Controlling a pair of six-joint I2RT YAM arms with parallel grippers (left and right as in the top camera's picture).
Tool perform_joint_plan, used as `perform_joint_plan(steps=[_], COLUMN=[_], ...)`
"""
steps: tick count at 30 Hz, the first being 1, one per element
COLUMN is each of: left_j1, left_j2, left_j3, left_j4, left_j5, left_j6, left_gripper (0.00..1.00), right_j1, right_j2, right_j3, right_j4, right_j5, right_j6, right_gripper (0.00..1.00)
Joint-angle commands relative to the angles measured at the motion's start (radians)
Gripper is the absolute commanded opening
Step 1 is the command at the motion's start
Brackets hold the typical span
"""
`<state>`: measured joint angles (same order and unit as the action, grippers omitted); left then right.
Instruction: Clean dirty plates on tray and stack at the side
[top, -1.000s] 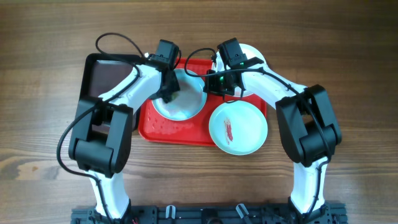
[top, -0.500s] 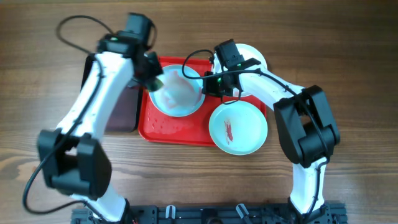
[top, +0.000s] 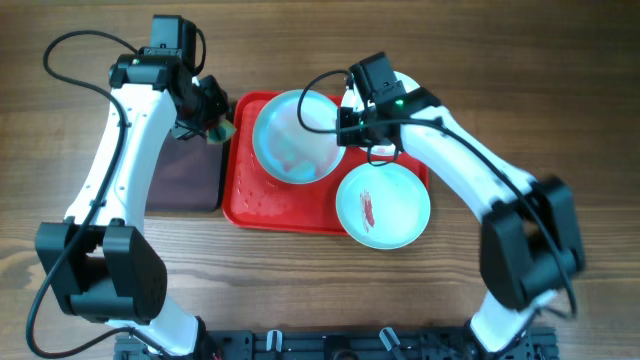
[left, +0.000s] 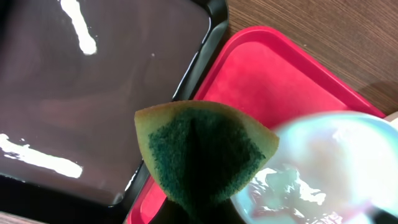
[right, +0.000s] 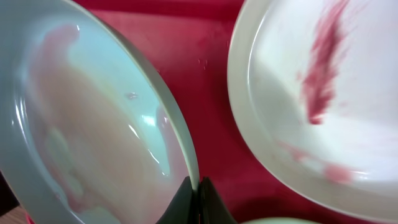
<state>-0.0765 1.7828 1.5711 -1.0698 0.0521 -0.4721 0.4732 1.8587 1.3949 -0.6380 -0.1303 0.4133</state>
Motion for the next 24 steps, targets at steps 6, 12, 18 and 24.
perform_joint_plan(steps=[6,12,18,24], left_j1=[0.002,0.002,0.002,0.002], left_j2=[-0.020,-0.019,-0.019,-0.019], left_j3=[0.007,0.003,0.003,0.003], left_j4=[0.005,0.003,0.003,0.003], left_j5=[0.018,0.019,0.019,0.019], left_j6=[0.020,0.020,0.020,0.020], left_gripper=[0.04,0.04,0.04,0.04], right_j1=[0.108,0.203,0.313,0.408], right_j2=[-0.126,-0.129,-0.129,-0.129], right_j3=[0.000,0.000,0.000,0.000], right_j4=[-0.067,-0.088,-0.084,-0.061], right_j5=[0.423,0.636,0.911,1.197], right_j6=[-0.100,-0.100,-0.100,-0.100], right_gripper=[0.04,0.04,0.04,0.04])
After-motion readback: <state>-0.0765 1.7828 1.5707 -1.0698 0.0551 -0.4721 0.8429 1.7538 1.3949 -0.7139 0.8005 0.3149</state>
